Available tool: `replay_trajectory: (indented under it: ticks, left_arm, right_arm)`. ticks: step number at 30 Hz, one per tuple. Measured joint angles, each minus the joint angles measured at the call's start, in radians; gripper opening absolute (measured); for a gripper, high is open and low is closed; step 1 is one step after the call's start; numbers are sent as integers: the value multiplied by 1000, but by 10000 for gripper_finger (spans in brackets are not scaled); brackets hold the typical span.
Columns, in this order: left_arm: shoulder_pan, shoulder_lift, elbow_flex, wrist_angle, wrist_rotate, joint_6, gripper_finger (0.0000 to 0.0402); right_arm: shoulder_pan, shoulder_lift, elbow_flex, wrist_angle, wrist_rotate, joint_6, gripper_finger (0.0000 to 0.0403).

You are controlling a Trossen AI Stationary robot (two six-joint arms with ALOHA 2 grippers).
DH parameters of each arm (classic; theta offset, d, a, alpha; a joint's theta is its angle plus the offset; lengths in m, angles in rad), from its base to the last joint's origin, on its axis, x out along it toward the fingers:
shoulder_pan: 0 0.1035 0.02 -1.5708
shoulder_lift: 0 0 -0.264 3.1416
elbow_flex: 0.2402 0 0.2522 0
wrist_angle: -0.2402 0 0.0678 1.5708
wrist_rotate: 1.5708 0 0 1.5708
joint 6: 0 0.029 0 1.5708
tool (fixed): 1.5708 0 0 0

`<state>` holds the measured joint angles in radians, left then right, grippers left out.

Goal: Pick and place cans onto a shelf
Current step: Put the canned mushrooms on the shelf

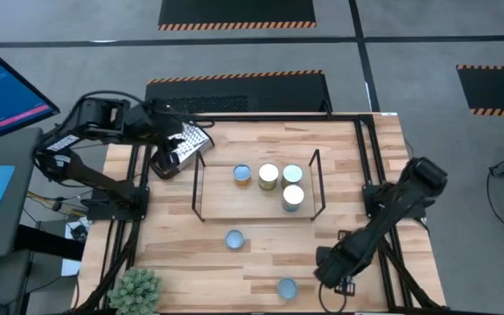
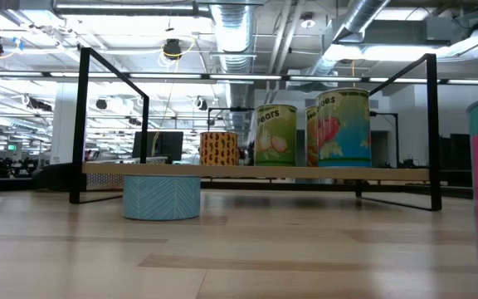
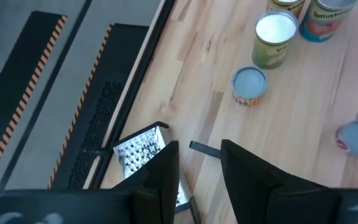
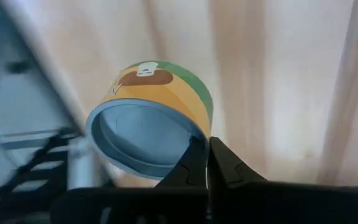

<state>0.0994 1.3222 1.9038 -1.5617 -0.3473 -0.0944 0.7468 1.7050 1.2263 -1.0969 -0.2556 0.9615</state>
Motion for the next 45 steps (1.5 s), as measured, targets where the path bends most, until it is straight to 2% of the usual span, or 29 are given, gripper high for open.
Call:
replay_trajectory:
  ticks: [3, 6, 12, 17, 22, 24, 29, 33, 38, 45]
  left_arm:
    - [0, -21, 0, -11, 0, 0, 107]
    - [0, -48, 0, -10, 0, -1, 107]
    - [0, -117, 0, -10, -10, -58, 107]
    - [0, -145, 0, 3, -13, -110, 107]
    - [0, -133, -22, 73, 2, -96, 107]
    - [0, -127, -40, 68, 0, -90, 107]
    - [0, -110, -64, 62, -6, -88, 107]
    - [0, -100, -80, 70, -8, -86, 107]
    - [0, -94, -96, 67, -23, -85, 107]
    - [0, -91, -96, 69, -45, -84, 107]
  right_arm:
    - [-27, -112, 2, 31, 5, 24, 4]
    - [-73, -211, 3, 64, 63, 71, 4]
    - [-216, -336, 3, 196, 261, 25, 4]
    - [-391, -347, 4, 386, 389, -116, 4]
    - [-577, -285, 6, 731, 393, -302, 4]
    - [-637, -247, 33, 780, 392, -356, 4]
    - [-736, -107, 200, 675, 379, -478, 4]
    - [-774, 38, 404, 435, 296, -527, 4]
    - [-784, 223, 680, 174, 235, -614, 4]
    - [-779, 429, 960, 28, 110, -659, 4]
